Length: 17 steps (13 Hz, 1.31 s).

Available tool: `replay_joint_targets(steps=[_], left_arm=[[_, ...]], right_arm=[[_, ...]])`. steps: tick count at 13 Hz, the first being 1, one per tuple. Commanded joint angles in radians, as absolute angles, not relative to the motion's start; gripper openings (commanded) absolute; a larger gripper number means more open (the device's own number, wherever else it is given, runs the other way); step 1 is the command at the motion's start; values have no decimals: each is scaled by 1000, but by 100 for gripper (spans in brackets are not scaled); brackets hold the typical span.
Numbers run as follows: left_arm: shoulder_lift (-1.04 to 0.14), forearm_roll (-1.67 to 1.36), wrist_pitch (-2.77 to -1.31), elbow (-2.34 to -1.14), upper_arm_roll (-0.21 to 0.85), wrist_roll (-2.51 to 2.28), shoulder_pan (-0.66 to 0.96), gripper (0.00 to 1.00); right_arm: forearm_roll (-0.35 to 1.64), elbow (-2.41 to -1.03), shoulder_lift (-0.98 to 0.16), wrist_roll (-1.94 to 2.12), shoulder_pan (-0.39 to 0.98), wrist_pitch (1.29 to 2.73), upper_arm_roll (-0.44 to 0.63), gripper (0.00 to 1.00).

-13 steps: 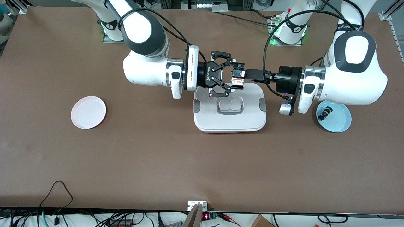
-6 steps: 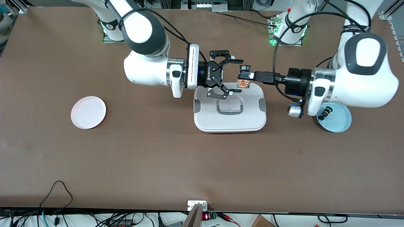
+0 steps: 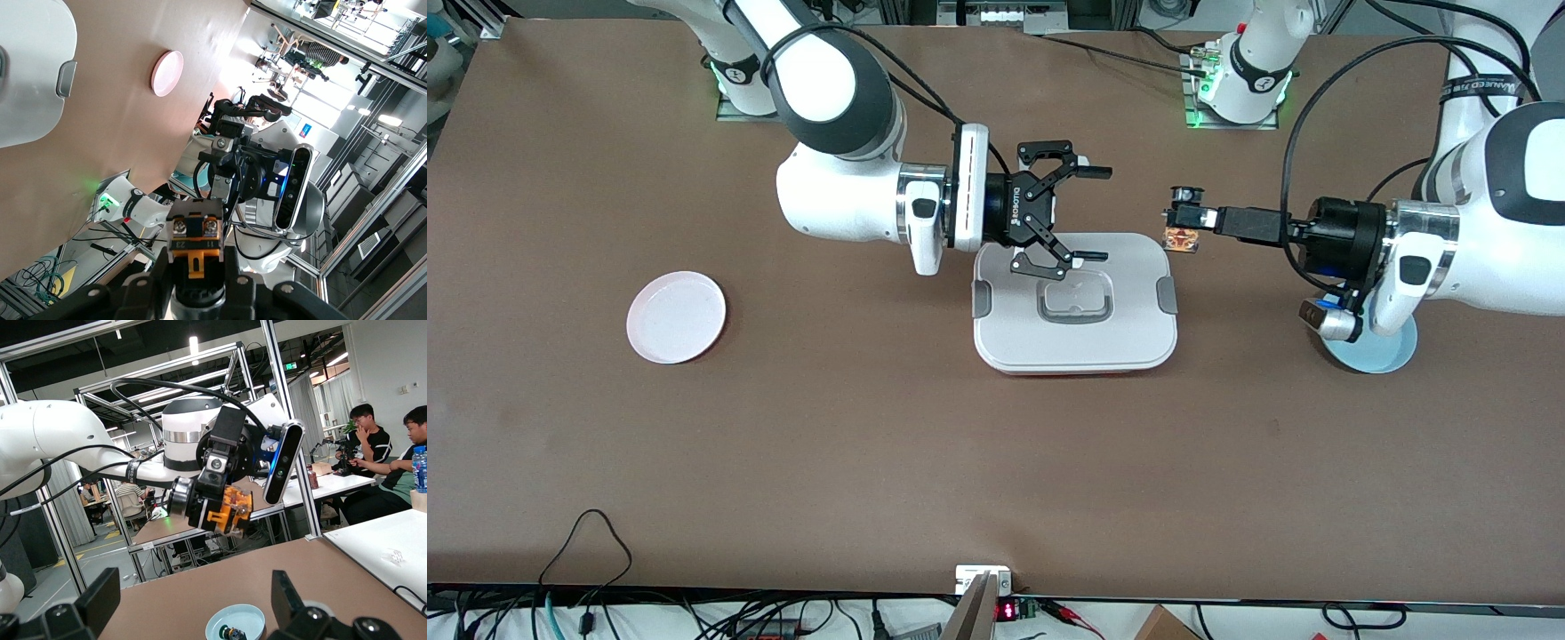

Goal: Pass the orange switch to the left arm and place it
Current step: 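Open the right gripper while the left gripper pulls the switch away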

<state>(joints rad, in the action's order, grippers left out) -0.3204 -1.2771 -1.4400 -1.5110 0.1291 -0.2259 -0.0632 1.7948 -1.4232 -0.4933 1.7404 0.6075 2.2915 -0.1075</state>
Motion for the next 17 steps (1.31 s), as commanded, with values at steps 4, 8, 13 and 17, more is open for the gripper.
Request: replay_joint_targets(steps=[4,8,13,17], left_arm=[[-318,-1217,-1396,-1502,124,-227,-98,0],[-318,-1155,-1350,-1500,124,-206,-146,0],[-318,-1037,-1328,-1488,123,-192,-181,0],[-316,-841,-1330,-1462,124,-176,-178,0]], right_arm=[[1810,-1477,-482,1772,595,2295,-89,100],[1792,-1531,-433,1763,535,2273,-68,100],[1740,-1560,-408,1753,462,2093,1,100],[1695,-1572,-407,1752,460,1982,77,100]])
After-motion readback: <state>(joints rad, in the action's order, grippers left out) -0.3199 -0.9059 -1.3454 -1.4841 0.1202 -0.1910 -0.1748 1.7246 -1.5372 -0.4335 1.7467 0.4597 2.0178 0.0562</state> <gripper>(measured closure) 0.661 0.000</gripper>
